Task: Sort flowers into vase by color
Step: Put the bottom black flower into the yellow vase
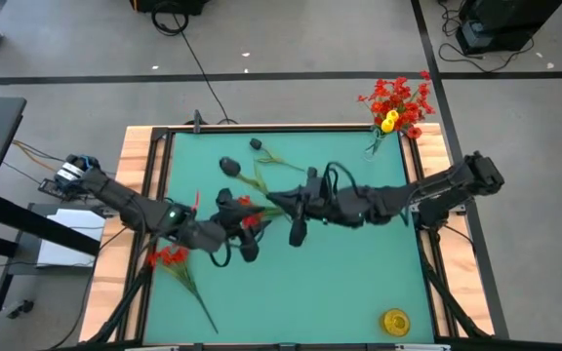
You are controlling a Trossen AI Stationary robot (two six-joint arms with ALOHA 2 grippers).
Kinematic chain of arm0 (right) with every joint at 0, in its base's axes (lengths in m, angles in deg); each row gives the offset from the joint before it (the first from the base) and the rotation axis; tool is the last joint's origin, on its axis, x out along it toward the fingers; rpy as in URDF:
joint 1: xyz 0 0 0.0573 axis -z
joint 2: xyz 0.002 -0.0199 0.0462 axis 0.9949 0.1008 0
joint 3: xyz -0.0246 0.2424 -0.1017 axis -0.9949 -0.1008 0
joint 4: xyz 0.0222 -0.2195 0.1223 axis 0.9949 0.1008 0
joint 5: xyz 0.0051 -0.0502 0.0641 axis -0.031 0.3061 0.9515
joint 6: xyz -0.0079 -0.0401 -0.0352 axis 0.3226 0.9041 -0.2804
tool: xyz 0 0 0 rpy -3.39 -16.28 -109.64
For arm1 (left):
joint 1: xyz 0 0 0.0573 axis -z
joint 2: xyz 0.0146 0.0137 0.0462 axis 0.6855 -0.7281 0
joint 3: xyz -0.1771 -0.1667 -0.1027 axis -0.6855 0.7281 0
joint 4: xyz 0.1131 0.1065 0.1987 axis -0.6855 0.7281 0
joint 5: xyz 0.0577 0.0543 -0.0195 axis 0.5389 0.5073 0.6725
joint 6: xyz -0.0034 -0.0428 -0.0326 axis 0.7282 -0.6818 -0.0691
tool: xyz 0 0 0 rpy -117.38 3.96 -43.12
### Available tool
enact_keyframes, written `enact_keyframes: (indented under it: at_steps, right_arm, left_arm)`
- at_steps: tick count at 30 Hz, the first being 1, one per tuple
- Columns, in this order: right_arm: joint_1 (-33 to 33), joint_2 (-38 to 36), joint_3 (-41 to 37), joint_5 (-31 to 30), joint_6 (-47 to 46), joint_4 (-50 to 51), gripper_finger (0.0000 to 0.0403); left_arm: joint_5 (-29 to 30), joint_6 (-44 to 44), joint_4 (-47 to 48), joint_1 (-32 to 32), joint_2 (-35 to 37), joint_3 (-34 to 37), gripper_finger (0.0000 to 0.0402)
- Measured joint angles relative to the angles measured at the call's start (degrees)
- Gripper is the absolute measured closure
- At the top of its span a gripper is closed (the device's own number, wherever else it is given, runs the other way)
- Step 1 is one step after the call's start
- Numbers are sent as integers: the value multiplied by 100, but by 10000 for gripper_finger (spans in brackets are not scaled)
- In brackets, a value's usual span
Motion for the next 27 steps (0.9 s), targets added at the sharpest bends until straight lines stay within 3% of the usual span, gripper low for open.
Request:
enact_keyframes:
  at_steps: [8, 17, 27]
  right_arm:
    - [475, -39, 0, 837, 126, -1024, 403]
    - [651, -24, 0, 1170, 631, -1174, 403]
    - [790, -20, 0, 1236, 815, -1407, 403]
  left_arm:
    - [-6, 234, -506, -514, 22, 0, 212]
    - [-234, 1892, -2474, -601, 87, 2, 212]
    - [-479, 1982, -2474, -666, 573, 4, 227]
